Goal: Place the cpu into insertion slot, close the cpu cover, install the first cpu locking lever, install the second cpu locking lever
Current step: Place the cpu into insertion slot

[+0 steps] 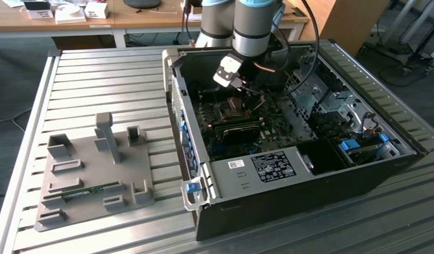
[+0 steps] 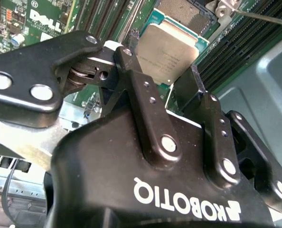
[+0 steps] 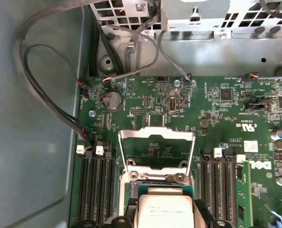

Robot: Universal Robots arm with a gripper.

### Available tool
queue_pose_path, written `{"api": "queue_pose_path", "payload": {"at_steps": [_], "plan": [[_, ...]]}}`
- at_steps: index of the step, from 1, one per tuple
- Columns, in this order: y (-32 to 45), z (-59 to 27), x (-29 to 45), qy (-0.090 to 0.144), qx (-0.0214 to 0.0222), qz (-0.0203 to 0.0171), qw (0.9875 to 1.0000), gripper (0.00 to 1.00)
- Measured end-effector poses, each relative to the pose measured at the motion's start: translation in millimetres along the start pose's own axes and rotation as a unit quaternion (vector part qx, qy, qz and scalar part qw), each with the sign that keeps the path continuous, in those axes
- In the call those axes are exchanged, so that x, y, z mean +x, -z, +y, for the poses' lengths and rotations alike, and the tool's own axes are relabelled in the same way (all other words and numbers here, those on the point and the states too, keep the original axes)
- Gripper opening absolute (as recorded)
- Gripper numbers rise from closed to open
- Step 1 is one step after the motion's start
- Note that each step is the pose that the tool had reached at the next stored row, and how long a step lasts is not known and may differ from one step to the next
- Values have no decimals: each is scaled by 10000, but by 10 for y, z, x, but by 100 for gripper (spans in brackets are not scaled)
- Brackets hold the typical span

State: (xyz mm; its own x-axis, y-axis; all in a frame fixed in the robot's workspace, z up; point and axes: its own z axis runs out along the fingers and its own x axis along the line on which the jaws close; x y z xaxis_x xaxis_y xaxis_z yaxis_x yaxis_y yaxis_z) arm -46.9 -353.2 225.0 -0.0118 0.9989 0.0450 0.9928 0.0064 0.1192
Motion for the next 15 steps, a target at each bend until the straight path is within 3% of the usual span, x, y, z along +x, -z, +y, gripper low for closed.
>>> {"api": "queue_pose_path", "payload": {"at_steps": [8, 12, 15], "plan": [[-21, -51, 8, 0, -2, 0, 10000, 54], [-56, -68, 6, 1, -36, 6, 10000, 54], [-71, -94, 5, 1, -39, 4, 10000, 54]]}}
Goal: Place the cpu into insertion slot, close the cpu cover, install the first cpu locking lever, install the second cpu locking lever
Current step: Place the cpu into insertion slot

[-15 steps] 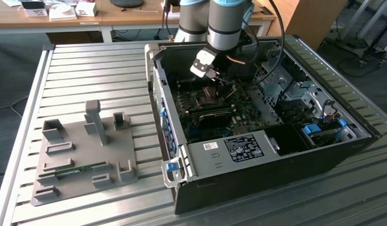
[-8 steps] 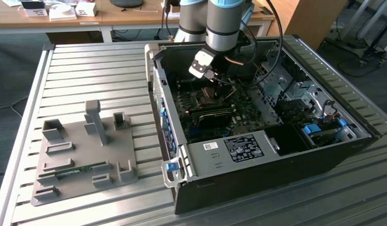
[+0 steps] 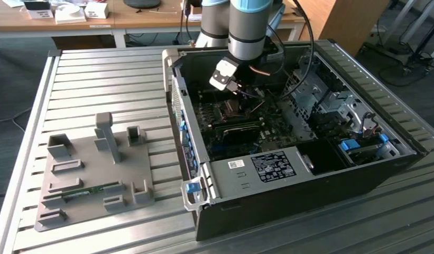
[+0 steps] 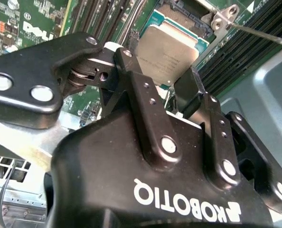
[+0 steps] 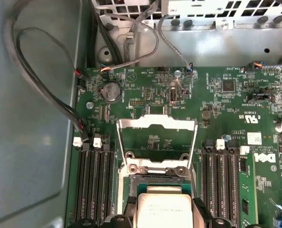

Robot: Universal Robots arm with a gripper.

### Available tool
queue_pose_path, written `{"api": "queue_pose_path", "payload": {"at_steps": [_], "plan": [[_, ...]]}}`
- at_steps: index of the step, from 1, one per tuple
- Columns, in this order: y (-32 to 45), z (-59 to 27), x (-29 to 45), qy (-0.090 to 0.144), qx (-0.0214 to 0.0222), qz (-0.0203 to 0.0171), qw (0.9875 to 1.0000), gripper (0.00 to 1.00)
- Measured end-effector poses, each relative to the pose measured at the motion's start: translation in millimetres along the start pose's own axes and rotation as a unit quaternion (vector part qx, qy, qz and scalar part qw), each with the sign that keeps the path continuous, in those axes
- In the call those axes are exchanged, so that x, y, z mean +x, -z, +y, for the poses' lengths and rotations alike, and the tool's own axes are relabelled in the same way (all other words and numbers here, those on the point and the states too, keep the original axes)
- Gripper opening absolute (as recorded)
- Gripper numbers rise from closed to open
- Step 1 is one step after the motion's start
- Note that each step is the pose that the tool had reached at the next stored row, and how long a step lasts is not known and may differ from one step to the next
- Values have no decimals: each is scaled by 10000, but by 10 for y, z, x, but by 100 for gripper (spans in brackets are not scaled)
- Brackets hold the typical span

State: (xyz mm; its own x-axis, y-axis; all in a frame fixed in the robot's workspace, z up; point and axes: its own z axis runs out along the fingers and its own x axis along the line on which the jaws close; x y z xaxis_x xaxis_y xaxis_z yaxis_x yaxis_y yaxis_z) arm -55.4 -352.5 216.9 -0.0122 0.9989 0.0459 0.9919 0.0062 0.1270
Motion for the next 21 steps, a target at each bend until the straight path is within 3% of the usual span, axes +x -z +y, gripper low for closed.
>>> {"api": "queue_pose_path", "payload": {"at_steps": [9, 17, 21], "plan": [[-54, -17, 1, -17, -31, 10, 10000, 54], [-59, -19, 4, -249, -42, -20, 9997, 54], [-59, -19, 4, -258, -42, -21, 9997, 54]]}}
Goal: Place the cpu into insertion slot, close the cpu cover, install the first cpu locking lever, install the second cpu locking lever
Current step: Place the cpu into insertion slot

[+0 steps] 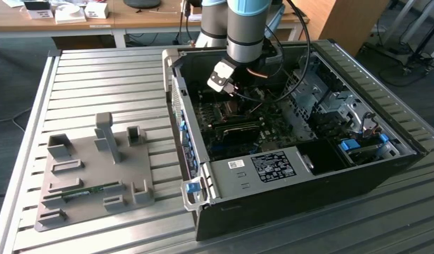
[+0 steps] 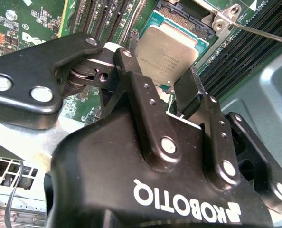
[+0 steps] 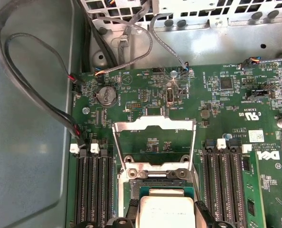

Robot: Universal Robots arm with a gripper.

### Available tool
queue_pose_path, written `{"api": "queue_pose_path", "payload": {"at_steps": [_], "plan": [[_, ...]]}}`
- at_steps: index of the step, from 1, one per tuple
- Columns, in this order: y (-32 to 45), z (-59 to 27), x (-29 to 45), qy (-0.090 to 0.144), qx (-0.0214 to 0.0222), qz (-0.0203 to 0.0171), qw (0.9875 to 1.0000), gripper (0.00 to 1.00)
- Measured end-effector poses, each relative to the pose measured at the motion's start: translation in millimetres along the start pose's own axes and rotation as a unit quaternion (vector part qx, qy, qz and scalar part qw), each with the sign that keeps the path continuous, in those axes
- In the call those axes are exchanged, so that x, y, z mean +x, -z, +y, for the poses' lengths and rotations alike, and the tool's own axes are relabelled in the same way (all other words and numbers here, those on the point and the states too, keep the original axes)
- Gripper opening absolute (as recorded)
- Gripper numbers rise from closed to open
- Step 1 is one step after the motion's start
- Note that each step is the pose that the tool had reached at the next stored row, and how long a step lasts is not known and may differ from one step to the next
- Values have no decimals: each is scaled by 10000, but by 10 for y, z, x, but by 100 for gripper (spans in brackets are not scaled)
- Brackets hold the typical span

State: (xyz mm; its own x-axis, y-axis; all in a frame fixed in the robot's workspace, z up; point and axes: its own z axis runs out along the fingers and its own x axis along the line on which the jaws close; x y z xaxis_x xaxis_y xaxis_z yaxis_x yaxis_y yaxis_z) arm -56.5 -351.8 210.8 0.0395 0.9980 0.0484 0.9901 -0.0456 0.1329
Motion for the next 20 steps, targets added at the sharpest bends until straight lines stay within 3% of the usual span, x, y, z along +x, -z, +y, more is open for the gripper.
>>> {"api": "queue_pose_path", "payload": {"at_steps": [2, 13, 20], "plan": [[0, 0, 0, -90, -4, -12, 10000, 54], [-12, -2, -1, -90, -4, -12, 10000, 54], [-17, -2, -1, 130, 6, 17, 9999, 54]]}}
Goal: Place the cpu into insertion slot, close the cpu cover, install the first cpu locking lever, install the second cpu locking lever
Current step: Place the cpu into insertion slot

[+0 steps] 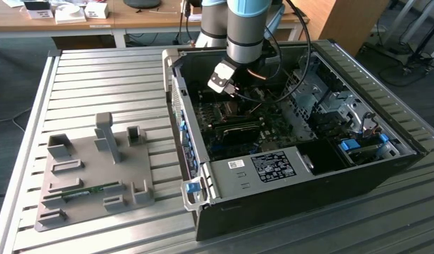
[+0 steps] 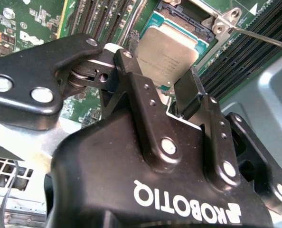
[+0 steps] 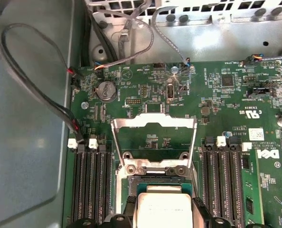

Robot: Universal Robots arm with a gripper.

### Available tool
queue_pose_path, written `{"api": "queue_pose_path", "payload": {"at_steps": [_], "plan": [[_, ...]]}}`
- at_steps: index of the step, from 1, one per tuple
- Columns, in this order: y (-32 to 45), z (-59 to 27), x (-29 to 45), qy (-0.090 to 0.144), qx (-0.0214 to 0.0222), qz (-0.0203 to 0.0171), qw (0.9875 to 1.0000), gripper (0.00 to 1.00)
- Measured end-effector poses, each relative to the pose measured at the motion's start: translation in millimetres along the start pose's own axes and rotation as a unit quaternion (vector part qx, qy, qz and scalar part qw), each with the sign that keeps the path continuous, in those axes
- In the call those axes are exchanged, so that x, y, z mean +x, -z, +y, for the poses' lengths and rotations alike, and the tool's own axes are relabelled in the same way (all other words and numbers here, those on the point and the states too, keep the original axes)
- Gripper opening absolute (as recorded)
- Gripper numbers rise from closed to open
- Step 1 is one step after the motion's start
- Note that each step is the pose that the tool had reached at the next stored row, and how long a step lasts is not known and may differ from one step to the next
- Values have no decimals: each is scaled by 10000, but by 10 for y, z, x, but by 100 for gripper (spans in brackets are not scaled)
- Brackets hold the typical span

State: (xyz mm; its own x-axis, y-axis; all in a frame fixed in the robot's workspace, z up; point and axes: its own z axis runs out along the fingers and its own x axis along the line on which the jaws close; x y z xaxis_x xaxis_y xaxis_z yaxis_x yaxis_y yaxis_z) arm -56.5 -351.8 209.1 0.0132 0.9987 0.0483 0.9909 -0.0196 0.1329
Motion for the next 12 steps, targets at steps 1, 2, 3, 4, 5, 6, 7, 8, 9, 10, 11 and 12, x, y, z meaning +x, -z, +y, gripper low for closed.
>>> {"api": "queue_pose_path", "payload": {"at_steps": [1, 2, 3, 4, 5, 6, 7, 8, 9, 10, 11, 12], "plan": [[0, 0, 0, 4, 0, 1, 10000, 54], [0, 0, 0, 4, 0, 1, 10000, 54], [0, 0, 0, 5, 0, 1, 10000, 54], [-1, 0, 1, 6, 0, 2, 10000, 54], [-1, 0, 4, 6, 0, 2, 10000, 54], [-2, 0, 7, 5, 0, 1, 10000, 54], [-5, -1, 10, 5, 0, 1, 10000, 54], [-7, -1, 11, 7, 0, -1, 10000, 54], [-9, -1, 12, 10, 1, -5, 10000, 54], [-11, -1, 13, 18, 1, -7, 10000, 54], [-12, -2, 14, 28, 1, -9, 10000, 54], [-13, -2, 15, 37, 1, -9, 10000, 54]]}}
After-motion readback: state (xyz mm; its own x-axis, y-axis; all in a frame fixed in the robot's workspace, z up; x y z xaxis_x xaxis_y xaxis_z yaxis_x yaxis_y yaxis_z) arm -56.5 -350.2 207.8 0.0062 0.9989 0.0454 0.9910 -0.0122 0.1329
